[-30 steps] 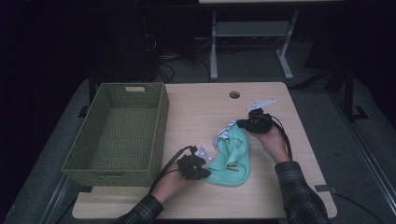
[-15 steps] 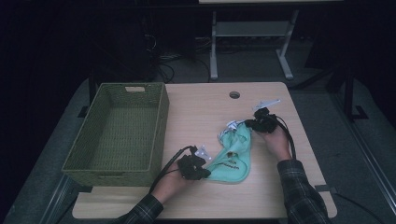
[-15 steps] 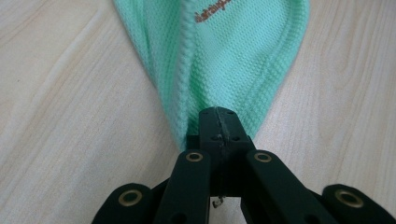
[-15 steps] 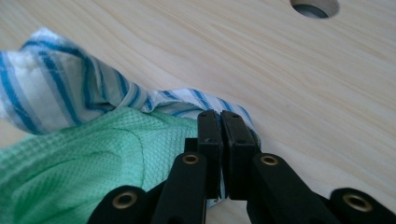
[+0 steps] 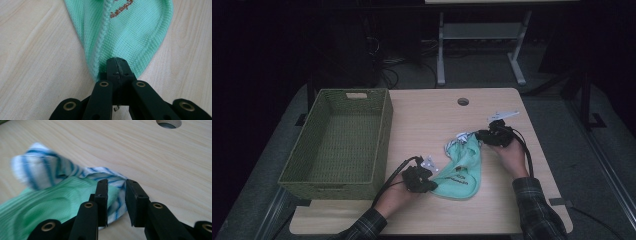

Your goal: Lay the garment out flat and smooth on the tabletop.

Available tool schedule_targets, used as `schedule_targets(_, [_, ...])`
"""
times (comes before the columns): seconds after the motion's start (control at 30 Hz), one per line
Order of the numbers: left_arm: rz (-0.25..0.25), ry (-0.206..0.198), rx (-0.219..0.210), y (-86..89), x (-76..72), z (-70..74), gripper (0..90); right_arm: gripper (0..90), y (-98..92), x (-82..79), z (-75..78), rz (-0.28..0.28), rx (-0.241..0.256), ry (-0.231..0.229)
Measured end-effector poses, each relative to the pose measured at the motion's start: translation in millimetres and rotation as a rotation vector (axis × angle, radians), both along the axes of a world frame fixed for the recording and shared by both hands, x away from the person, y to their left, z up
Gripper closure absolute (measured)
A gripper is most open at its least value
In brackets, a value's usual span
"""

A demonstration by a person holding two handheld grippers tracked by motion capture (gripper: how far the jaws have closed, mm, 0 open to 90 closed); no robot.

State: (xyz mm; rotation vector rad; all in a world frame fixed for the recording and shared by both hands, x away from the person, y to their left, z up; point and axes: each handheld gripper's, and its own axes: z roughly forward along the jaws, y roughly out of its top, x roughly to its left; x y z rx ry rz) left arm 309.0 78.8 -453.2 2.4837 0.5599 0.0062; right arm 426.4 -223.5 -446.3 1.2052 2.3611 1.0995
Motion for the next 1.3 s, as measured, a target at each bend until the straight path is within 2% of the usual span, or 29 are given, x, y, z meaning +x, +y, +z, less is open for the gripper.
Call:
schedule_targets(0.13, [-0.001,0.017,0.0,0.8,1.4,0.5,87.4,73.0,-2.0,-13.7,5.2,0.025,0.009,-0.002])
schedule_targets(0.2, [0.013,0.038,-0.021,0.3,1.5,0.7,83.1,75.3,-1.6,-22.0,7.2,0.04,0.007,-0.006])
schedule_targets(0.3, [0.011,0.045,-0.054,3.0,2.2,6.6,77.0,81.3,-1.3,-34.0,8.5,0.058,0.002,-0.012])
schedule_targets(0.33, [0.024,0.045,-0.078,3.5,1.5,9.4,75.2,81.4,-1.2,-37.6,8.4,0.064,0.008,-0.008])
schedule_targets(0.47, [0.04,0.022,-0.122,7.2,1.6,20.7,68.9,80.0,-2.2,-52.2,7.1,0.08,0.015,-0.006])
schedule_targets(0.57, [0.048,-0.002,-0.135,8.8,3.3,27.5,66.8,79.3,-3.3,-63.6,6.8,0.094,0.018,-0.005])
schedule_targets(0.63, [0.043,-0.027,-0.125,9.4,6.4,31.2,66.0,78.4,-3.8,-71.0,7.2,0.111,0.021,-0.006])
schedule_targets(0.7, [0.06,-0.036,-0.137,7.3,10.5,33.4,66.0,77.6,-3.5,-79.2,7.9,0.124,0.027,-0.006])
schedule_targets(0.73, [0.056,-0.045,-0.127,6.8,14.4,34.9,66.0,77.3,-3.3,-83.1,8.1,0.128,0.029,-0.003])
schedule_targets(0.87, [0.086,-0.062,-0.135,0.4,30.8,38.2,66.0,76.2,-3.1,-97.1,6.6,0.146,0.053,0.007])
schedule_targets(1.1, [0.102,-0.123,-0.082,-19.7,63.9,35.5,62.6,73.9,2.2,-117.8,-2.2,0.18,0.042,0.035])
schedule_targets(1.3, [0.12,-0.12,-0.087,-32.3,90.7,27.9,58.2,71.8,5.1,-130.8,-7.4,0.203,0.025,0.042])
